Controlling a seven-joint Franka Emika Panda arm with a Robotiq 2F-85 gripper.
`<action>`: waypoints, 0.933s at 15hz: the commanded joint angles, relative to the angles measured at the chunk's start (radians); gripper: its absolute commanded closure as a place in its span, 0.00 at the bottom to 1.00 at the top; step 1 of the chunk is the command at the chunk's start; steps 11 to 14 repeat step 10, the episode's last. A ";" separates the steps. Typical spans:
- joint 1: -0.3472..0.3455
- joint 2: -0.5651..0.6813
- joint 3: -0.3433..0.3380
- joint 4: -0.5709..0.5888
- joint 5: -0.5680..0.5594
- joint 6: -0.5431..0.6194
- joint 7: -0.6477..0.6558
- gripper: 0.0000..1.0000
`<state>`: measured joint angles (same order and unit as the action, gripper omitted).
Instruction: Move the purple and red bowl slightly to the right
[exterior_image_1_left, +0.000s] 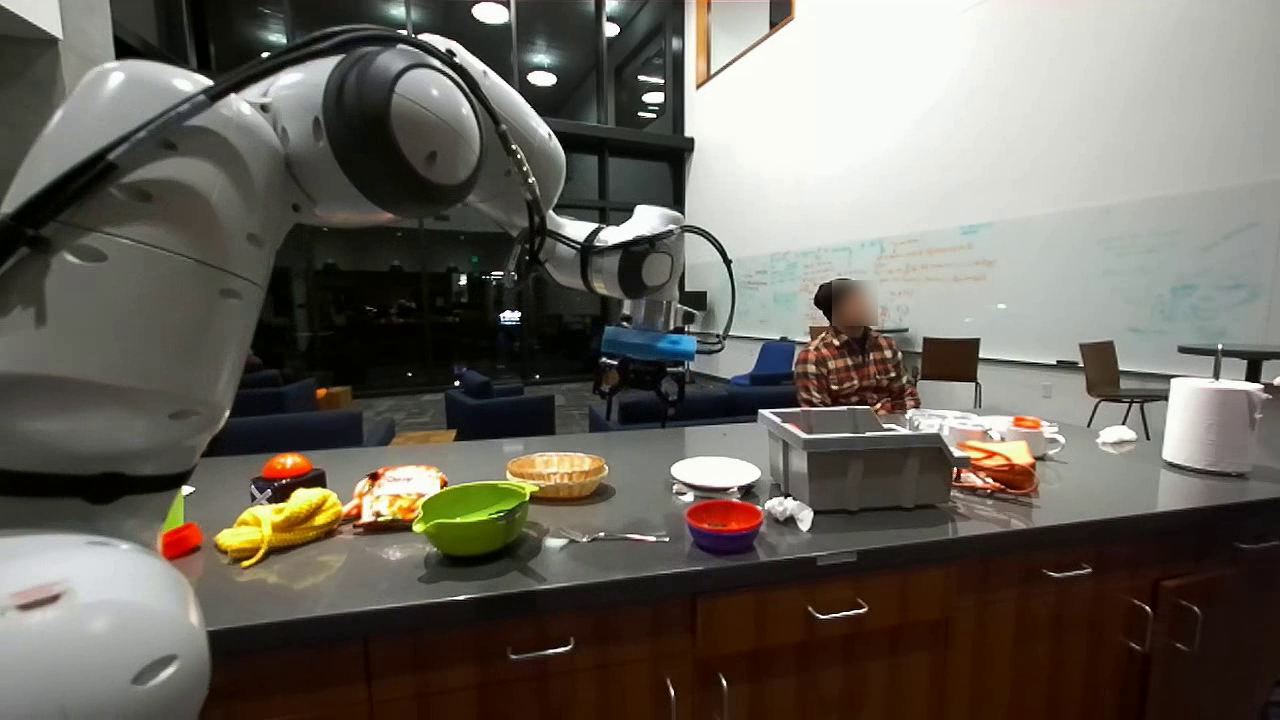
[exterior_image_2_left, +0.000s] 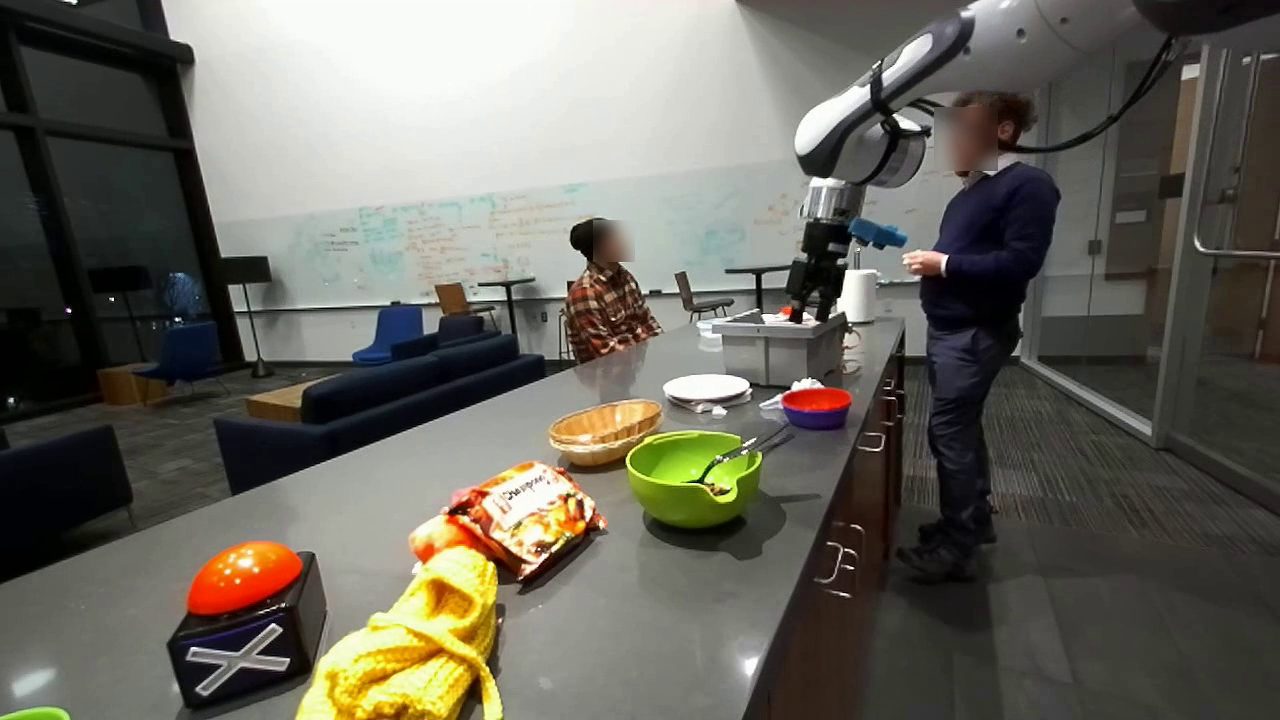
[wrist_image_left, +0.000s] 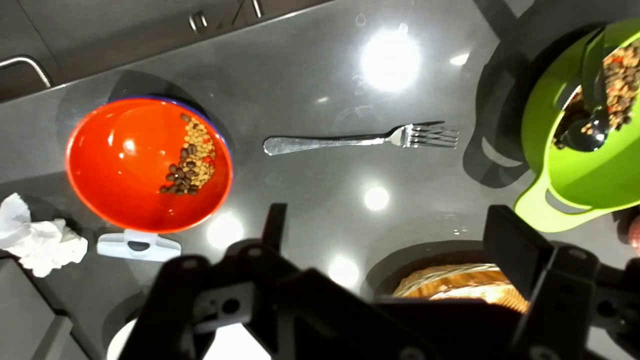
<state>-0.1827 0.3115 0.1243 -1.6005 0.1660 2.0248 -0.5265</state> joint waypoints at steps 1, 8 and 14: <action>0.024 -0.109 -0.020 -0.099 0.017 -0.052 -0.095 0.00; 0.044 -0.081 -0.038 -0.072 0.013 -0.047 -0.078 0.00; 0.044 -0.081 -0.039 -0.073 0.013 -0.047 -0.080 0.00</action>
